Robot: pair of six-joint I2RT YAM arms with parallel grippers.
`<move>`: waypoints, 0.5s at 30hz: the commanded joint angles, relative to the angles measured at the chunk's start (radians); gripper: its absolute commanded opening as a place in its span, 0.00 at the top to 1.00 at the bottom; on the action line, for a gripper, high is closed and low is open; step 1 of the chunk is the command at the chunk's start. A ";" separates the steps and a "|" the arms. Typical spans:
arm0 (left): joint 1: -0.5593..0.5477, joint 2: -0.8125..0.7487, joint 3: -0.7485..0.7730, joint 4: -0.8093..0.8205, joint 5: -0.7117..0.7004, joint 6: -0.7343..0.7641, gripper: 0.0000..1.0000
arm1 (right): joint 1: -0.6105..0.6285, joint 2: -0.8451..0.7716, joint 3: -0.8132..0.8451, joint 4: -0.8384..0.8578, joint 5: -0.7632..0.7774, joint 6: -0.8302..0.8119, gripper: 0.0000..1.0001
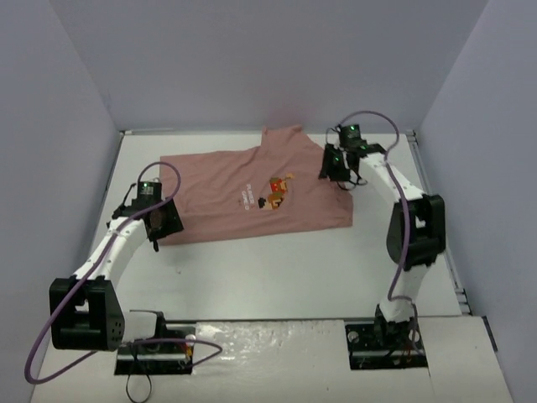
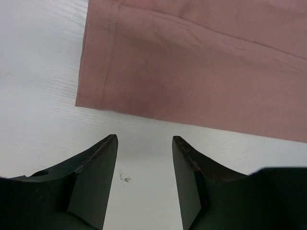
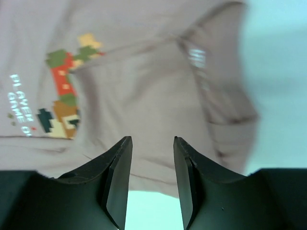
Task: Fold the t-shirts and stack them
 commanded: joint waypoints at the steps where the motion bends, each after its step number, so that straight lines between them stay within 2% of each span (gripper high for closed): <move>1: 0.002 0.044 0.049 0.057 0.022 -0.026 0.54 | -0.043 -0.160 -0.178 0.015 -0.017 -0.046 0.62; 5: 0.009 0.115 0.046 0.081 0.036 -0.045 0.54 | -0.138 -0.234 -0.376 0.069 -0.065 -0.026 0.68; 11: 0.016 0.228 0.073 0.105 0.056 -0.061 0.54 | -0.155 -0.265 -0.478 0.185 -0.172 0.012 0.82; 15: 0.028 0.293 0.088 0.121 0.063 -0.060 0.54 | -0.165 -0.255 -0.525 0.236 -0.149 0.020 0.86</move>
